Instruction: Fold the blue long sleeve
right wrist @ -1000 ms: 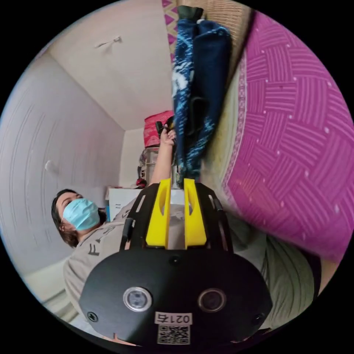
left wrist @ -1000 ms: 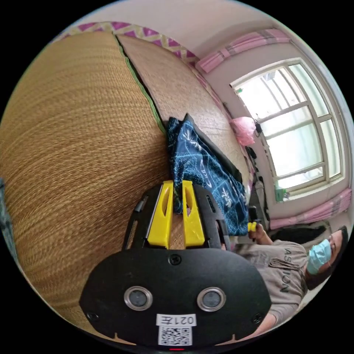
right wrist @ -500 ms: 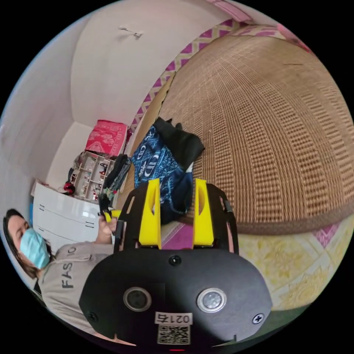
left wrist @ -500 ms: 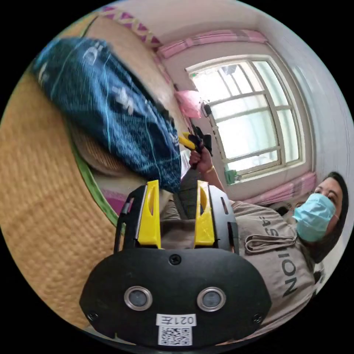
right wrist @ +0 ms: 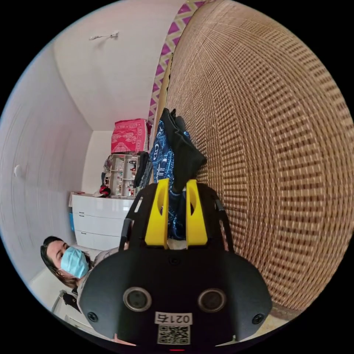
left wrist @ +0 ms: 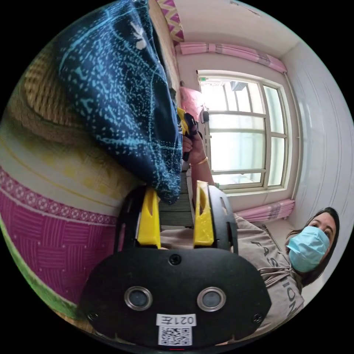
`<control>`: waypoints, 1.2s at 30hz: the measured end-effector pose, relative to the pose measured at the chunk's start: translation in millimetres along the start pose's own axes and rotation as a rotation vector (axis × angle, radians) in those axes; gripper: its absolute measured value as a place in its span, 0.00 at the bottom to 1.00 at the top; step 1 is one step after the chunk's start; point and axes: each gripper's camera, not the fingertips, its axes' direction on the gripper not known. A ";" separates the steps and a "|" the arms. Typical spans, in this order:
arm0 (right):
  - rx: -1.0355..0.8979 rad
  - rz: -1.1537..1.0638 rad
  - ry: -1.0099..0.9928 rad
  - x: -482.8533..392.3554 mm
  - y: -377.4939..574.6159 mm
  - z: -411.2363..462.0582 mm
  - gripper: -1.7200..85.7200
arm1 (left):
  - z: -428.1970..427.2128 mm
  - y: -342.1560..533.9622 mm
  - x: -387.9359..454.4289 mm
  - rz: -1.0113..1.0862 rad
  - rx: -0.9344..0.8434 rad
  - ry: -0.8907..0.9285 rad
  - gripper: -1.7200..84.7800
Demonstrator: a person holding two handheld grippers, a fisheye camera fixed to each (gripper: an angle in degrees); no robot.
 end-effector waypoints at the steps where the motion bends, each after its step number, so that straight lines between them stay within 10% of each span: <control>1: 0.004 0.006 -0.017 2.1 -0.3 -1.2 0.09 | -1.4 3.0 -9.3 -0.012 0.016 0.049 0.03; 10: 0.015 -0.051 -0.121 -38.9 -13.4 -38.4 0.06 | -65.8 -0.9 18.0 0.088 0.101 0.278 0.01; 18: -0.094 -0.257 -0.073 -180.0 -144.0 21.7 0.06 | -200.6 -48.4 74.7 0.206 0.314 0.205 0.02; 27: -0.148 -0.154 0.131 -160.7 -316.0 185.9 0.14 | -337.4 -116.2 -68.4 -0.098 0.649 0.139 0.10; 36: -0.165 -0.411 0.029 -186.5 -258.0 162.2 0.09 | -356.7 -47.0 -35.3 0.027 0.808 0.009 0.13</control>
